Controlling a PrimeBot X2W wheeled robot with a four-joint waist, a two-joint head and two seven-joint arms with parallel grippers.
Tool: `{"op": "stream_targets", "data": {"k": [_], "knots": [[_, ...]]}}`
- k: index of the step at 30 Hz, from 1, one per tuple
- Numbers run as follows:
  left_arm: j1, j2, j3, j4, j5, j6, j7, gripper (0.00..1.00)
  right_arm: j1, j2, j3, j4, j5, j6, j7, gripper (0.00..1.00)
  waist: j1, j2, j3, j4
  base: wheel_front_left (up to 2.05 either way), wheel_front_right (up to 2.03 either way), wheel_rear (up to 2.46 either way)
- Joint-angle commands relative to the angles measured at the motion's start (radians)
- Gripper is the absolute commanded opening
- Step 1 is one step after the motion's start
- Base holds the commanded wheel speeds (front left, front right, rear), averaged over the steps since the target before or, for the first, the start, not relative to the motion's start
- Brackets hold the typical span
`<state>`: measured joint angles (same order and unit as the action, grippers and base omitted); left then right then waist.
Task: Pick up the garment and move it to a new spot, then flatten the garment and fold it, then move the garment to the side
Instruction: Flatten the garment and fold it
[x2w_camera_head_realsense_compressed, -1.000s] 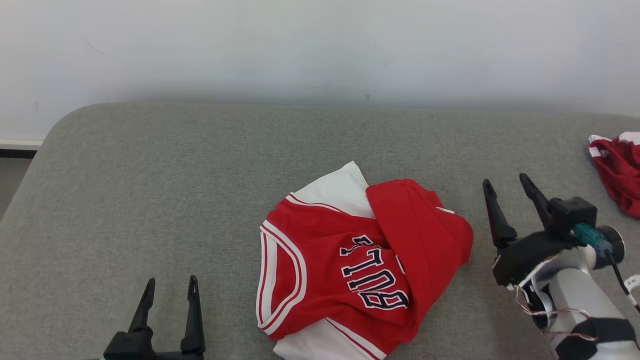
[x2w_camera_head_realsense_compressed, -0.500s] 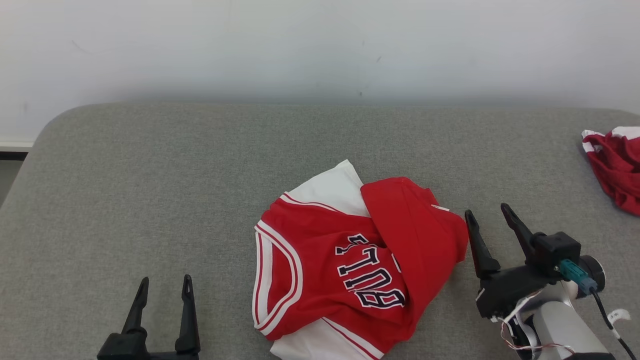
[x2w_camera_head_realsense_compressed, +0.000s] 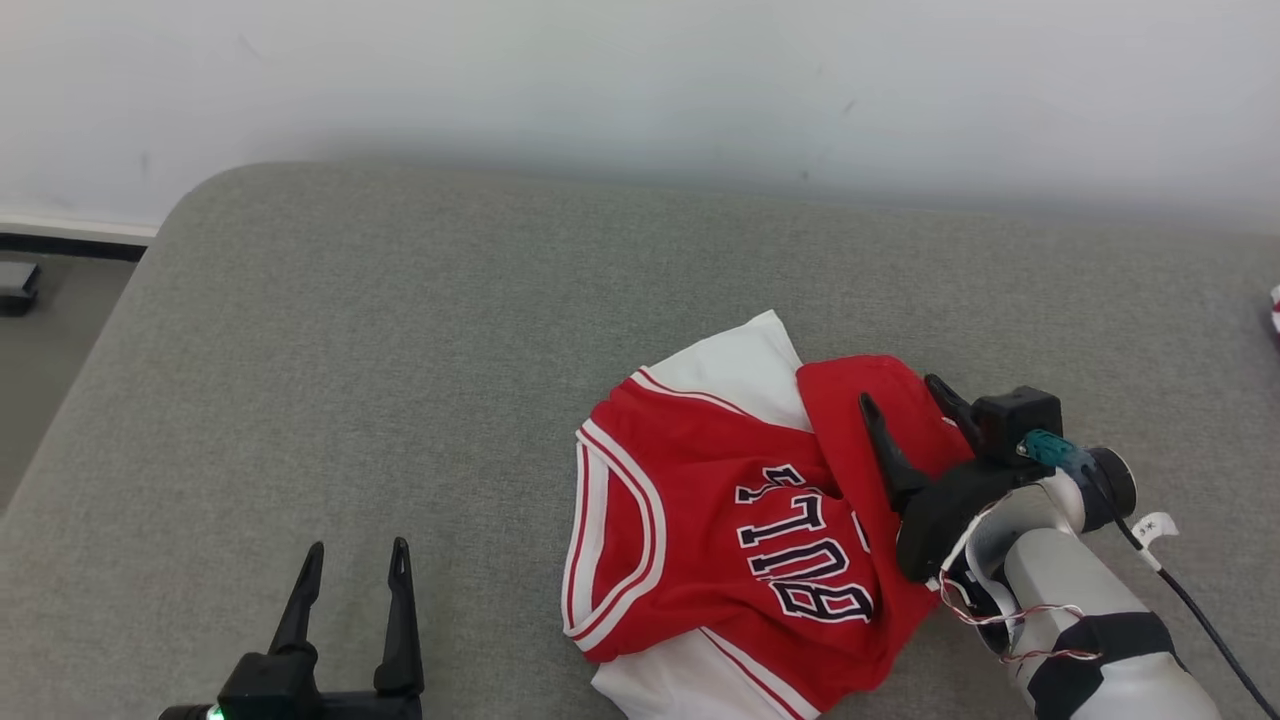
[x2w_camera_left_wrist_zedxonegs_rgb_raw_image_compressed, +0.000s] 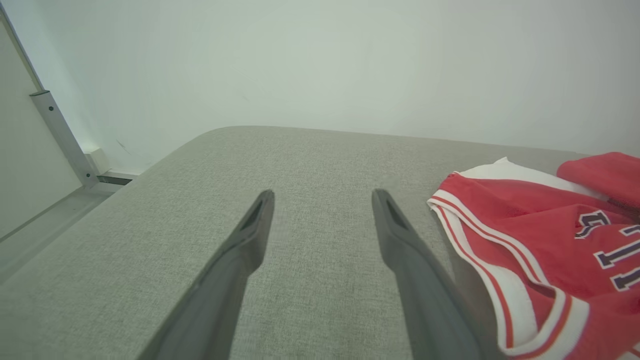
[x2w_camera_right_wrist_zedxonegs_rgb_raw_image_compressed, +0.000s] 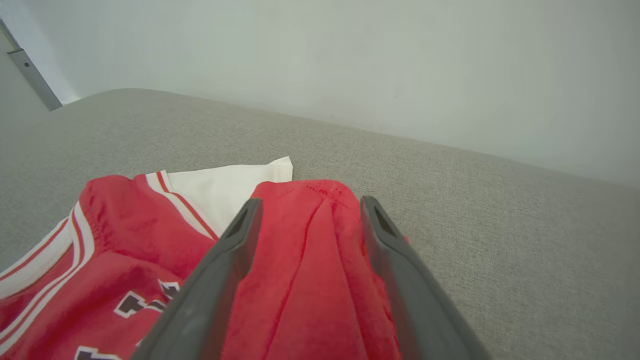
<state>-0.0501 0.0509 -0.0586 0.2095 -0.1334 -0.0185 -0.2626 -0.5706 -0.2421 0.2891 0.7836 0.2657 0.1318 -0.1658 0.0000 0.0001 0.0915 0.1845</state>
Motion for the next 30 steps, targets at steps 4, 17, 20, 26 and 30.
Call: {"op": "stream_targets", "data": {"k": [4, 17, 20, 26, 30], "knots": [[-0.013, 0.0, -0.008, 0.004, -0.017, 0.007, -0.003, 1.0, -0.043, -0.002, 0.022, 0.086, 0.029, -0.003, 0.039, 0.95, 0.0, -0.0001, 0.017, 0.041, 0.0, 0.0, 0.0], [0.034, -0.001, 0.003, -0.01, -0.017, 0.023, -0.003, 1.0, -0.043, -0.031, 0.062, 0.086, 0.062, -0.003, -0.087, 0.0, 0.0, -0.0001, -0.022, -0.028, 0.0, 0.0, 0.0], [0.038, -0.001, 0.001, -0.008, -0.015, 0.022, -0.003, 1.0, -0.005, -0.054, 0.037, 0.025, 0.08, -0.003, -0.097, 0.0, 0.0, -0.0001, -0.034, -0.057, 0.0, 0.0, 0.0], [0.05, -0.001, 0.004, -0.003, -0.021, 0.021, -0.003, 1.0, 0.129, -0.087, -0.044, -0.143, 0.083, -0.003, -0.099, 0.0, 0.0, -0.0001, -0.047, -0.108, 0.0, 0.0, 0.0], [0.055, -0.001, 0.002, 0.0, -0.025, 0.022, -0.003, 1.0, 0.28, -0.083, -0.147, -0.28, 0.069, -0.003, -0.099, 0.0, 0.0, -0.0001, -0.05, -0.14, 0.0, 0.0, 0.0]]}}
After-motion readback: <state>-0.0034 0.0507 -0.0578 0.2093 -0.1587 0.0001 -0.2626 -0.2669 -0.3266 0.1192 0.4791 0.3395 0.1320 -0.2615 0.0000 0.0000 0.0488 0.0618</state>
